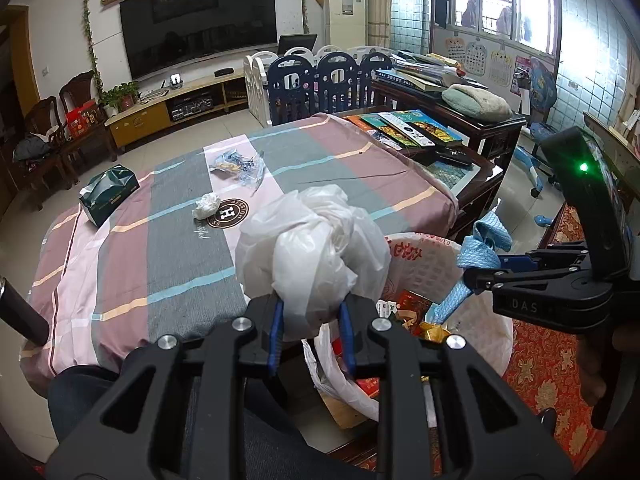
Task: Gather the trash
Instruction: 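Carry the plastic bag and blue cloth over the wastebasket and open both tools, then move the left tool back to the table and grasp the white tissue, then grasp the clear snack packet with the right tool while the left tool holds the tissue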
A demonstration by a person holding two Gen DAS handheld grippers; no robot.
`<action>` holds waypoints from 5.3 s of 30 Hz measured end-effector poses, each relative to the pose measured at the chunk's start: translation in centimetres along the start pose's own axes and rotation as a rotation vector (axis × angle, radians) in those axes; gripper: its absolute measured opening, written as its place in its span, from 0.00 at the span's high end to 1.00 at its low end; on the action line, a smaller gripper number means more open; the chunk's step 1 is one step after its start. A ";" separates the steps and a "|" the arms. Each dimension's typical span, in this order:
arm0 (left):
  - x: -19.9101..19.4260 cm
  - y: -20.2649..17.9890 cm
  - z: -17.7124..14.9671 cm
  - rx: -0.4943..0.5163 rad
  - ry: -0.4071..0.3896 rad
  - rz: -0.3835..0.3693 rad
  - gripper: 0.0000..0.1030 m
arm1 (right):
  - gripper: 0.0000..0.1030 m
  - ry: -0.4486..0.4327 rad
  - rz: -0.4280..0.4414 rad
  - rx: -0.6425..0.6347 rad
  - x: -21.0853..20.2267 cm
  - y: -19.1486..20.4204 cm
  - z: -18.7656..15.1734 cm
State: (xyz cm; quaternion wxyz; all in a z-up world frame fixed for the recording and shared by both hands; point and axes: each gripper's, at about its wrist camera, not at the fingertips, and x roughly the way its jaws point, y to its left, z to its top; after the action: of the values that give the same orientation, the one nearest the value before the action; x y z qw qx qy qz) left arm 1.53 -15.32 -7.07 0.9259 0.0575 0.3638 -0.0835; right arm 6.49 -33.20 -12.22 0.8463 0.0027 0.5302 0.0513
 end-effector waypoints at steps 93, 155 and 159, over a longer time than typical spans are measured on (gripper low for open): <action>23.4 26.2 4.3 -0.437 0.180 0.159 0.81 | 0.27 -0.079 0.081 0.067 24.0 13.7 30.6; 2.3 26.0 -3.0 -0.548 -0.010 0.314 0.81 | 0.25 -0.056 0.009 0.024 12.5 19.3 10.1; 2.5 26.2 -3.2 -0.552 -0.002 0.316 0.81 | 0.23 -0.021 -0.041 -0.110 14.5 21.6 11.0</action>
State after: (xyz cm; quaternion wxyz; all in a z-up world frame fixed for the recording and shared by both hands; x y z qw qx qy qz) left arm 6.37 10.58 -9.92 0.9084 -0.1400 0.3585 0.1633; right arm 20.85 -9.84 -19.16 0.8517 -0.0539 0.5175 0.0630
